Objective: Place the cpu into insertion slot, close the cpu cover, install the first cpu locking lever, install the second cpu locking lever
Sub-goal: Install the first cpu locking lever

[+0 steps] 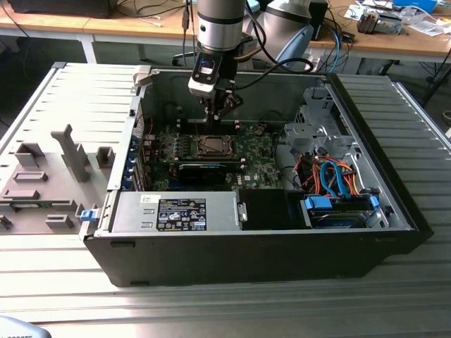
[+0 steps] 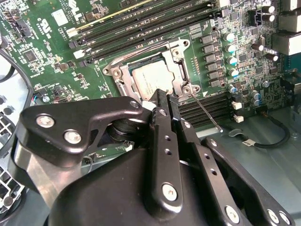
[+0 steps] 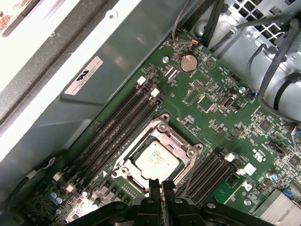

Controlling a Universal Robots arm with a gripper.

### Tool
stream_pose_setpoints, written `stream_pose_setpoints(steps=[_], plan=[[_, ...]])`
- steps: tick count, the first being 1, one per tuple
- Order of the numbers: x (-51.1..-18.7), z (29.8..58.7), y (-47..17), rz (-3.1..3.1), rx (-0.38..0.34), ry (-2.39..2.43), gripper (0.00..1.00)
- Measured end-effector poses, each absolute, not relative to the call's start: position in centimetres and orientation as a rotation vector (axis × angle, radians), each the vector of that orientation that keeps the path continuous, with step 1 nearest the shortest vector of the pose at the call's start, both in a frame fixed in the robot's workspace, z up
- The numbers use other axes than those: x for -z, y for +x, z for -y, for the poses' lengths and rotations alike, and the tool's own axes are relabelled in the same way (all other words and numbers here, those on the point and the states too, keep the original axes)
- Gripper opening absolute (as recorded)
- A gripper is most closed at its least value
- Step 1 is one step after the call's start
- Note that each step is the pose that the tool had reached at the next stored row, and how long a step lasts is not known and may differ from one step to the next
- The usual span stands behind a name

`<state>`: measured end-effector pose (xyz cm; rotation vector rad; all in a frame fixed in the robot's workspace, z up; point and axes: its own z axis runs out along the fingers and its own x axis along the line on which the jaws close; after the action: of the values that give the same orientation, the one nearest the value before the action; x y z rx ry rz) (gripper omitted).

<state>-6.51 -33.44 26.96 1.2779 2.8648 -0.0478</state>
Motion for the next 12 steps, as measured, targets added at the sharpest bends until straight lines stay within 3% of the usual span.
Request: stream_pose_setpoints(steps=[12], plan=[[-26.96, 33.44, -6.51, -2.869, 0.048, 1.268, 0.16]])
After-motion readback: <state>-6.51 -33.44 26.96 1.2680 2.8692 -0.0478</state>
